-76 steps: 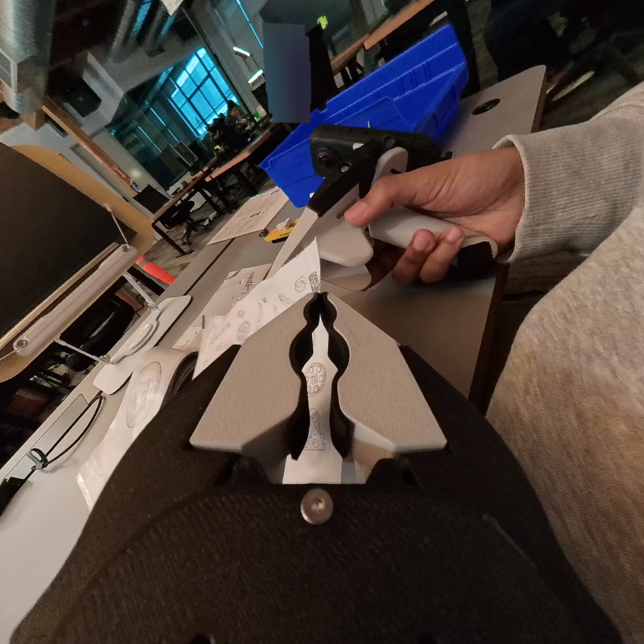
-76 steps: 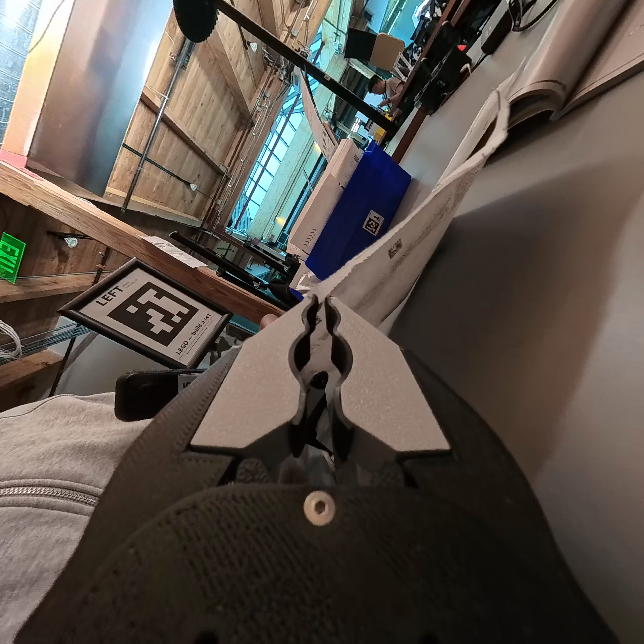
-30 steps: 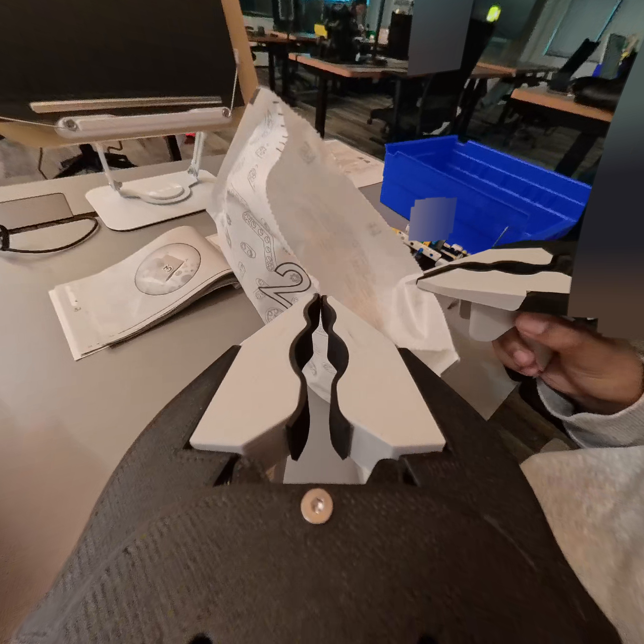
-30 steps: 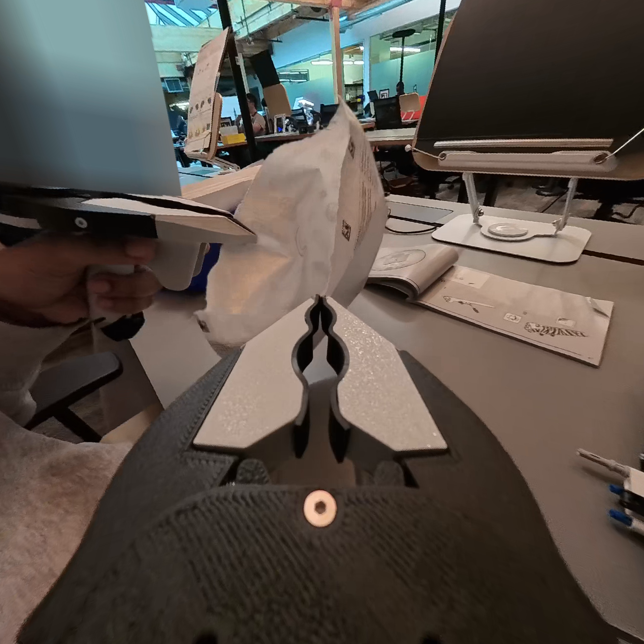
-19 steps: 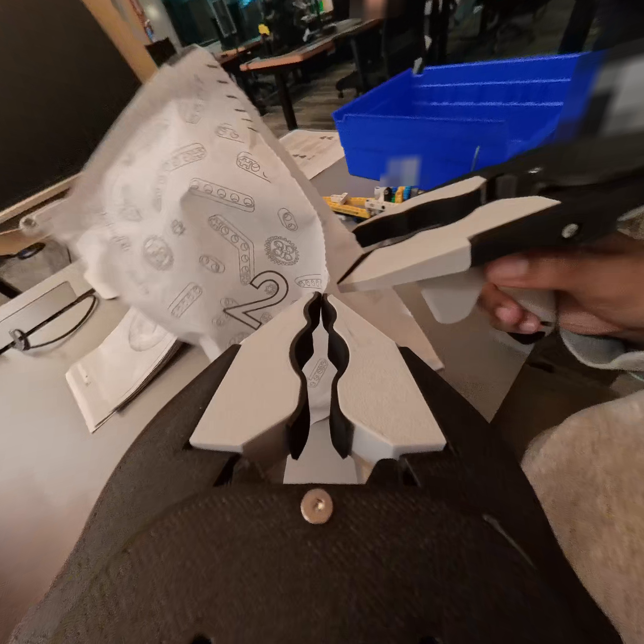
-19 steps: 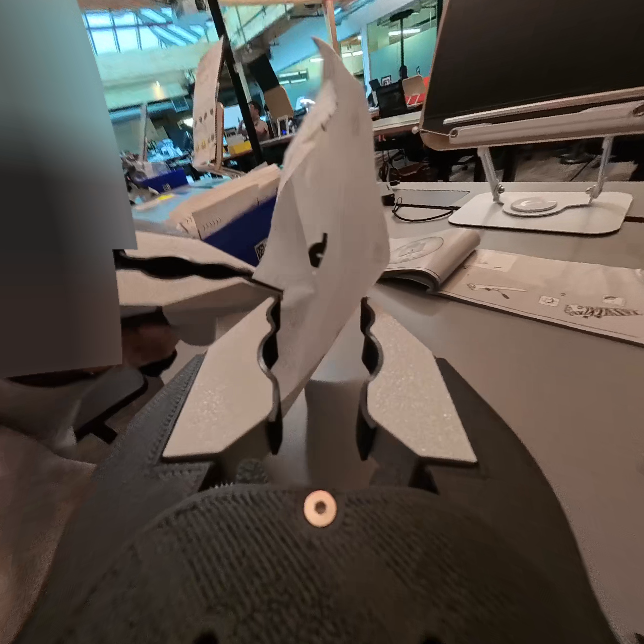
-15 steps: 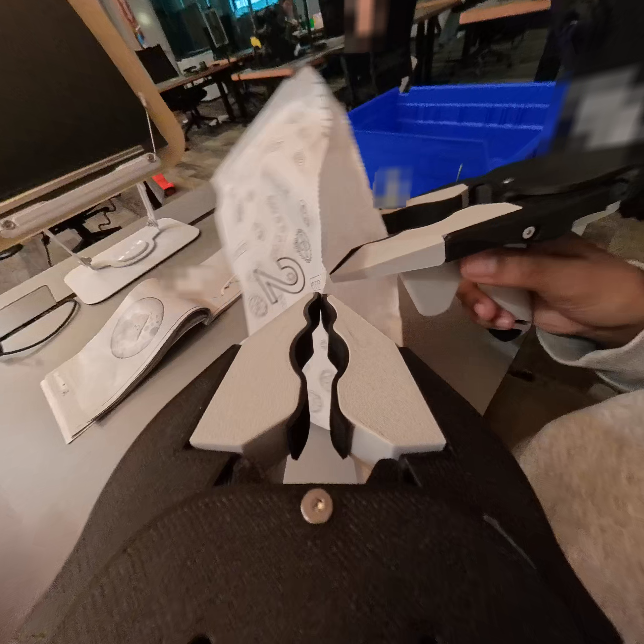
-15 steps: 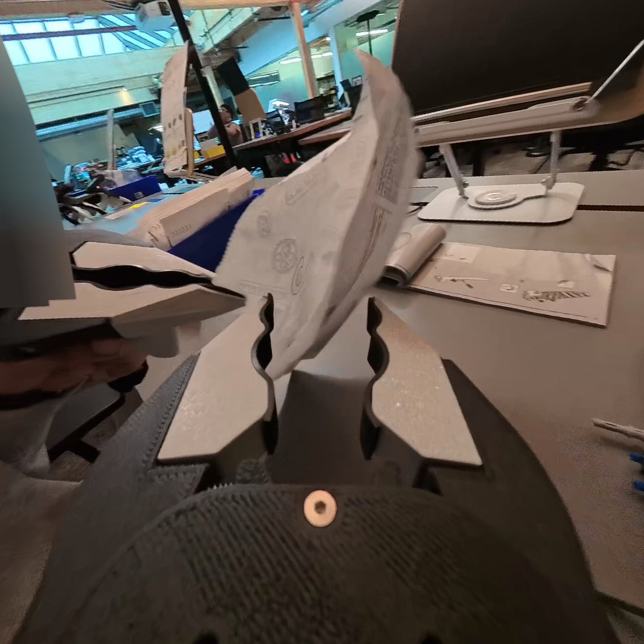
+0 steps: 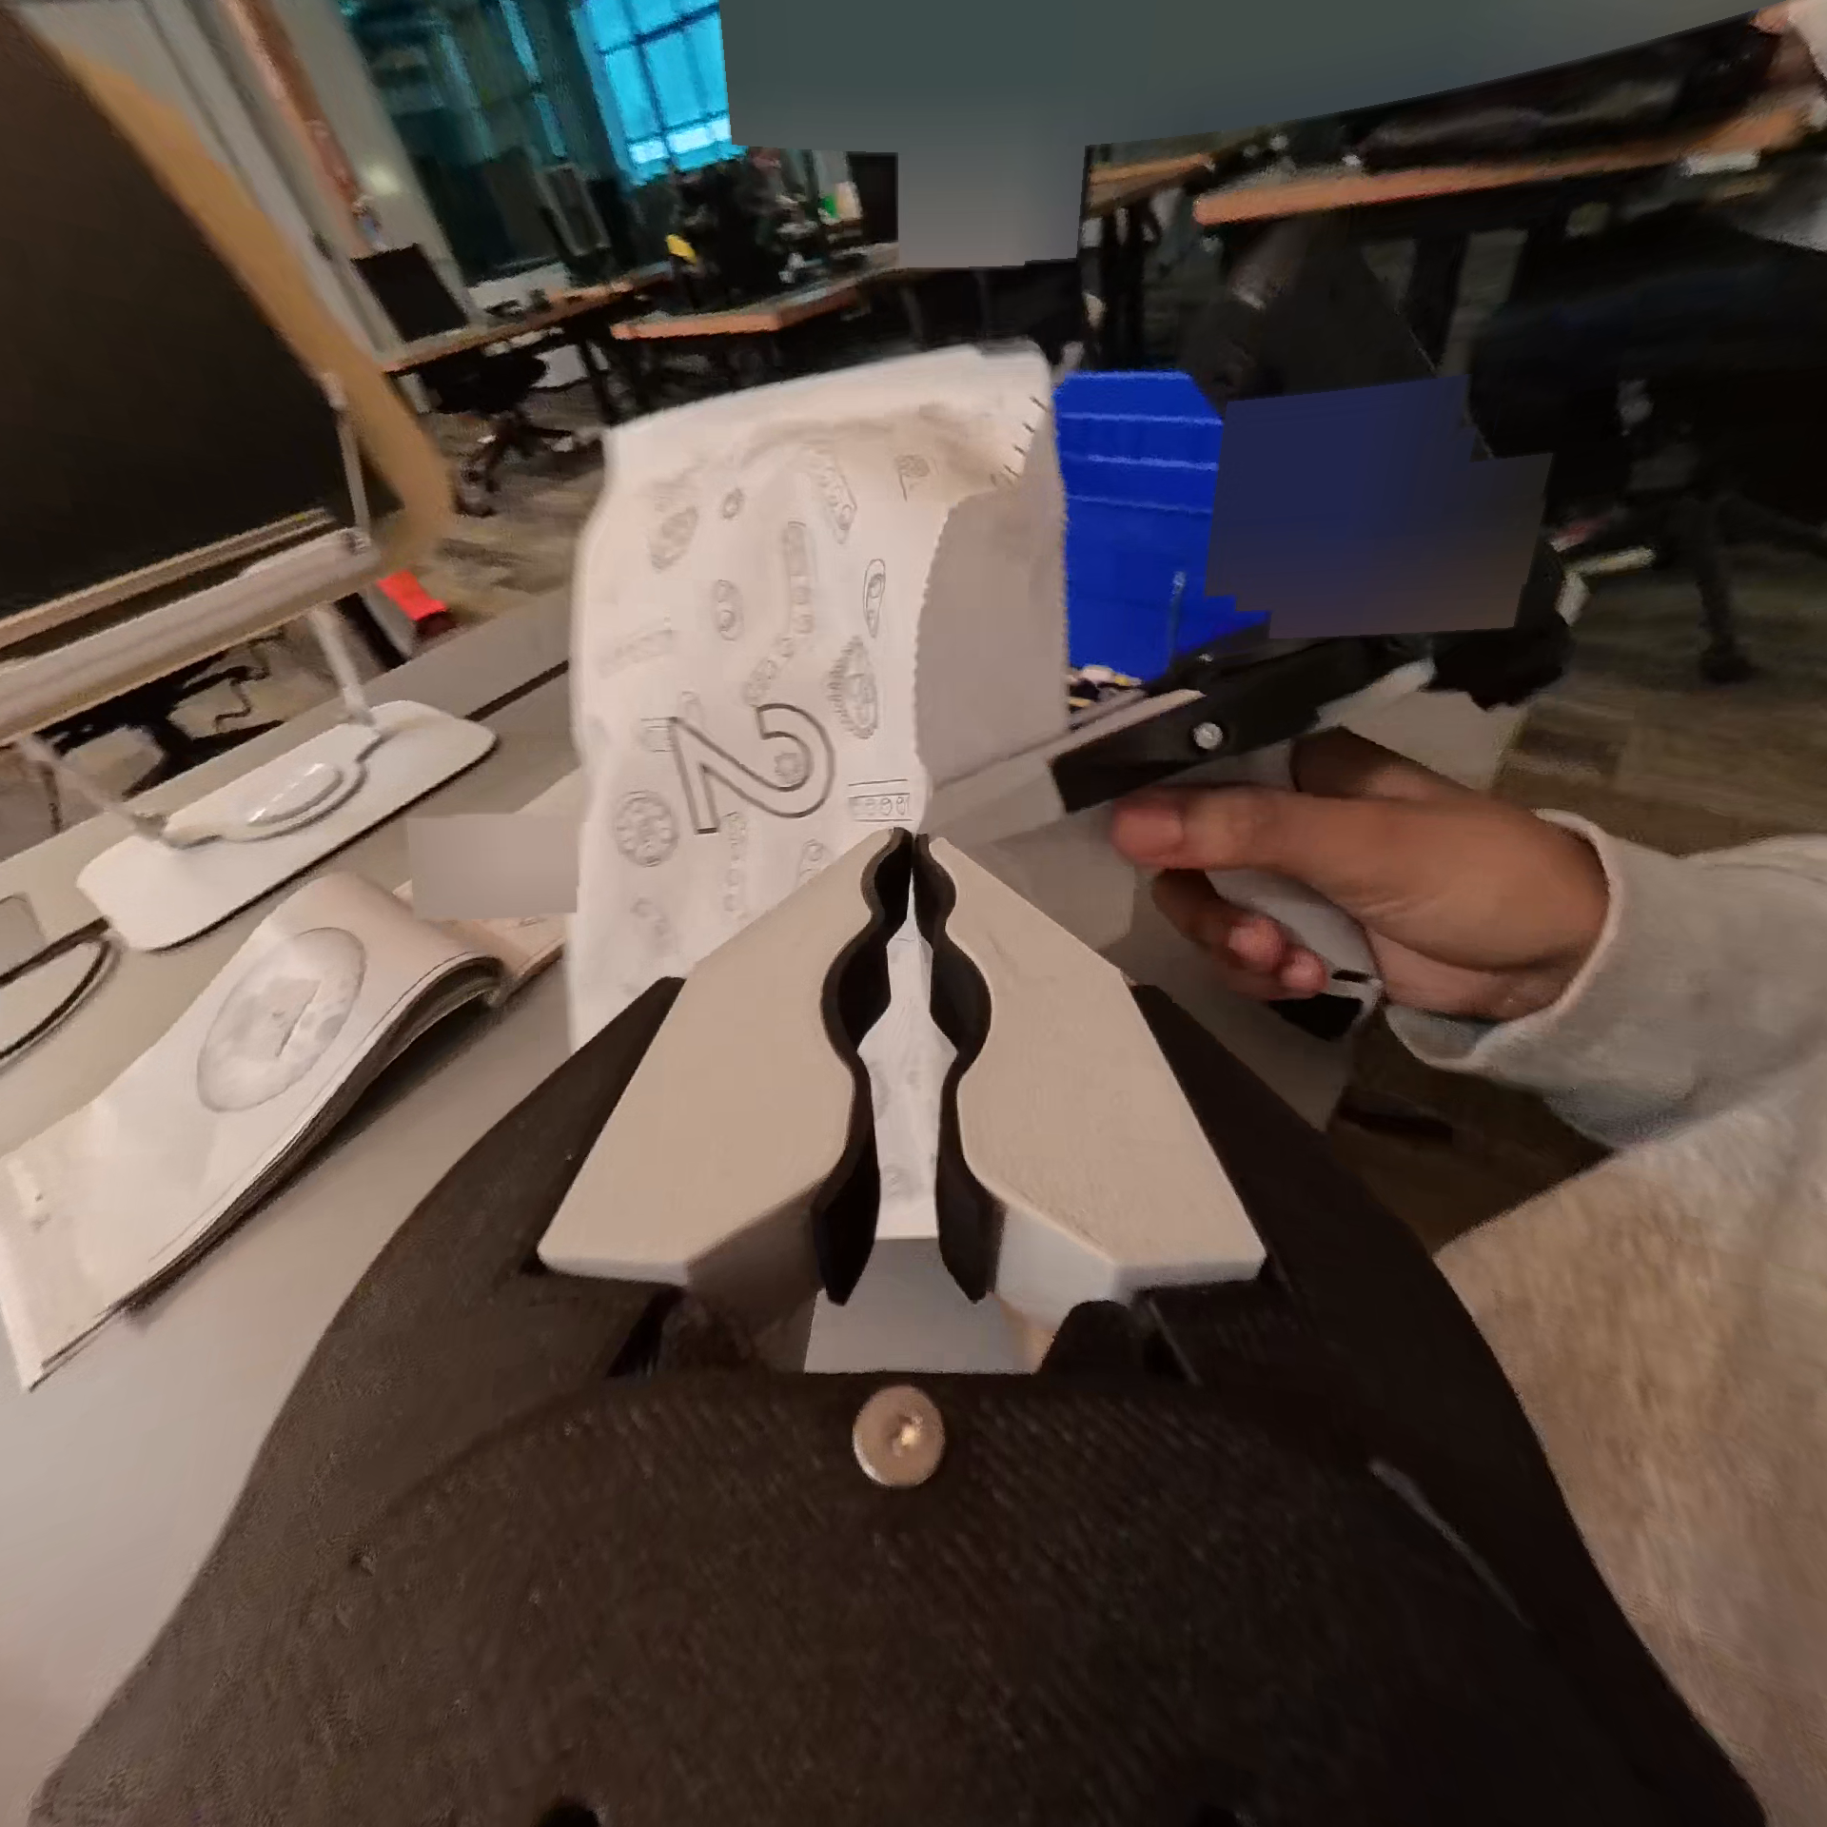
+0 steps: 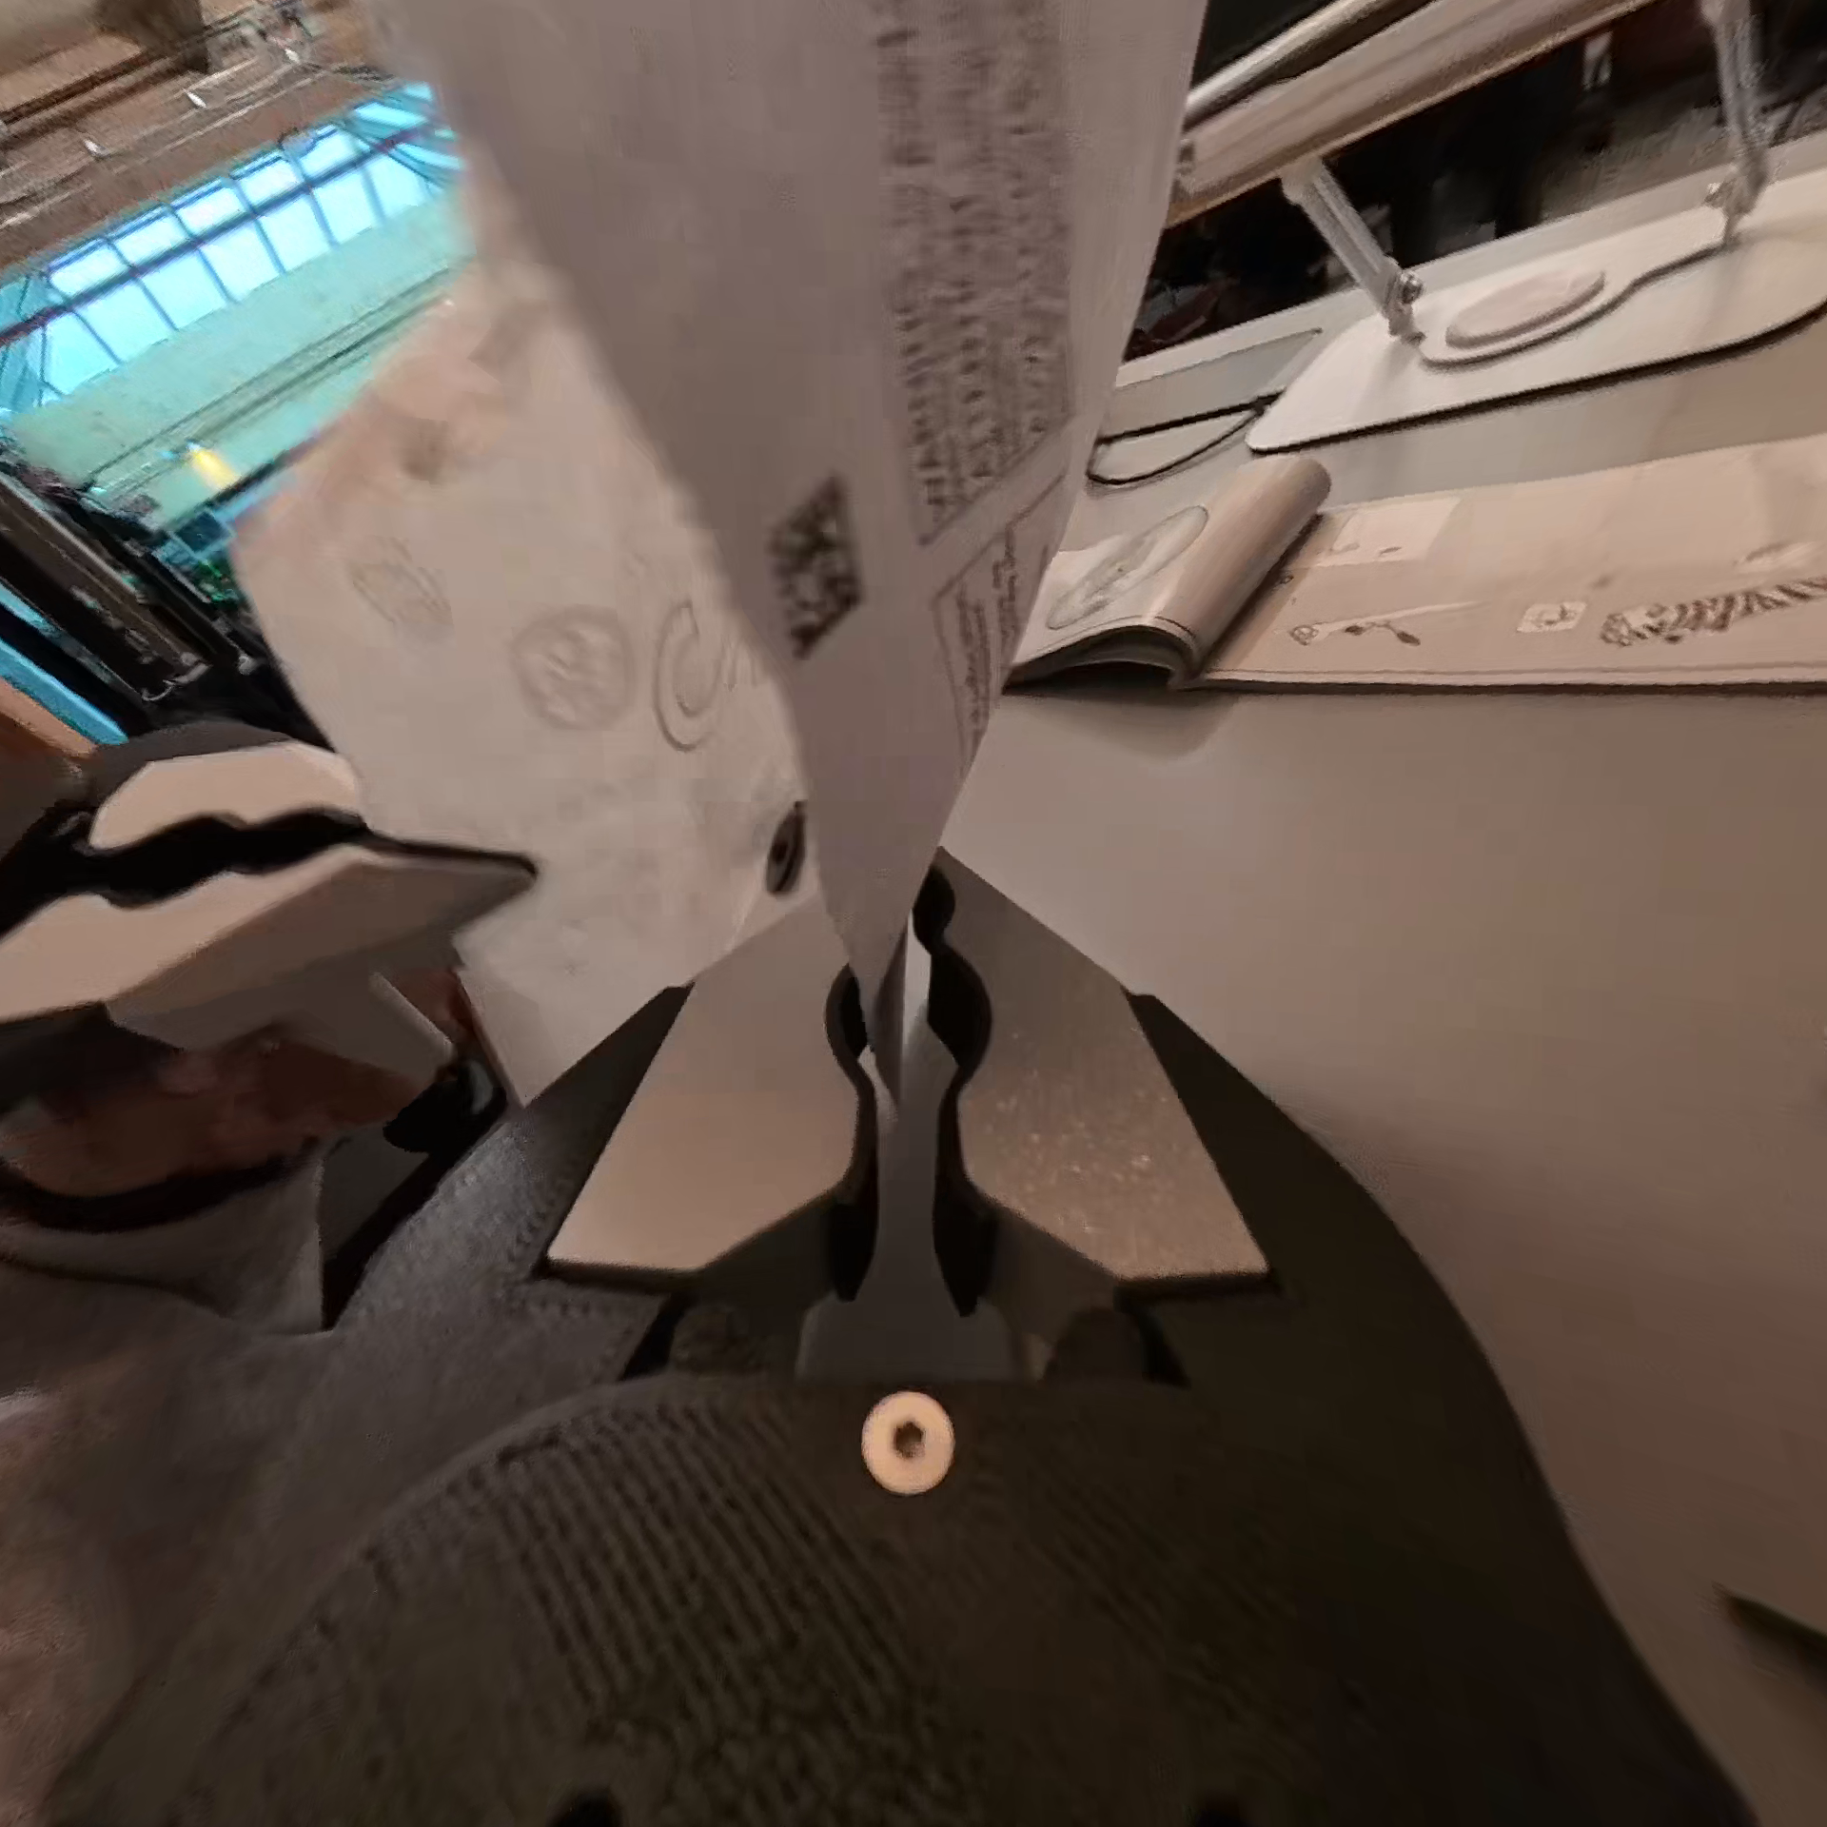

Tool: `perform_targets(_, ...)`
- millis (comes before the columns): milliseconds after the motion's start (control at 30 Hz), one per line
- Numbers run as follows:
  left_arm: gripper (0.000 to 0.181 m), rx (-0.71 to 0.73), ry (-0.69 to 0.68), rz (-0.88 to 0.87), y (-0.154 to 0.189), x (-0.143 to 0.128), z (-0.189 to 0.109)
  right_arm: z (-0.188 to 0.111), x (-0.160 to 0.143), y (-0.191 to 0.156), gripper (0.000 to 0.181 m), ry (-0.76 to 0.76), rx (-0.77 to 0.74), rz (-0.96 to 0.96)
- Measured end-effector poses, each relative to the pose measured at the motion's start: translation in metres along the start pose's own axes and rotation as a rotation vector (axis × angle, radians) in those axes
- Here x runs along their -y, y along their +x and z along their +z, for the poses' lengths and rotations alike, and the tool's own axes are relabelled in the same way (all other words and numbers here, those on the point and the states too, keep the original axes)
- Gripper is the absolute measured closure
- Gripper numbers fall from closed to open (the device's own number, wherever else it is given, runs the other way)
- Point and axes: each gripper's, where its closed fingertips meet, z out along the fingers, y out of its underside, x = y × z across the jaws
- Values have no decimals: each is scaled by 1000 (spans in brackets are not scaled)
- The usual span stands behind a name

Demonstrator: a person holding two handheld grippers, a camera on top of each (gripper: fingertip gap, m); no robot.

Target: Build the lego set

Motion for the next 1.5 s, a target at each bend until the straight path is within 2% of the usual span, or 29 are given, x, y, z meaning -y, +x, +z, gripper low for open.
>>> perform_targets(167, 181, 122, 41, -189, -41, -3, -11, -4, -5, 19, 181, -50, -40, -2)
perform_targets(333, 181, -64, 34, -381, -25, -10, -5, 0, -10, 9, 181, -96, -53, -35)
perform_targets(433, 171, -146, 63, -423, -14, -4, -6, 1, -15, 5, 181, -141, -52, -54)
perform_targets(533, 141, -192, 90, -446, -12, 2, -10, -1, -18, 4, 181, -174, -27, -18)
perform_targets(600, 133, -191, 118, -462, -18, 5, -14, -3, -21, 6, 181, -199, -26, 3)
perform_targets(733, 127, -156, 141, -495, -37, 2, -18, -5, -17, 7, 181, -210, -22, 9)
perform_targets(867, 128, -101, 96, -591, -62, -26, -9, -1, -6, 7, 181, -235, -33, -24)
perform_targets(967, 124, -100, 80, -712, -77, -45, -2, 10, -6, 4, 181, -374, -6, -88)
perform_targets(1100, 123, -100, 113, -734, -93, -48, -6, 18, 10, 9, 181, -596, -30, -369)
perform_targets(1200, 115, -95, 143, -700, -98, -46, -7, 29, 30, -18, 181, -674, 71, -464)
perform_targets(1333, 106, -86, 156, -656, -98, -48, -3, 37, 11, -27, 181, -877, 128, -572)
perform_targets(1500, 121, -140, 179, -680, -92, -54, -10, 39, 2, -43, 181, -1020, 196, -615)
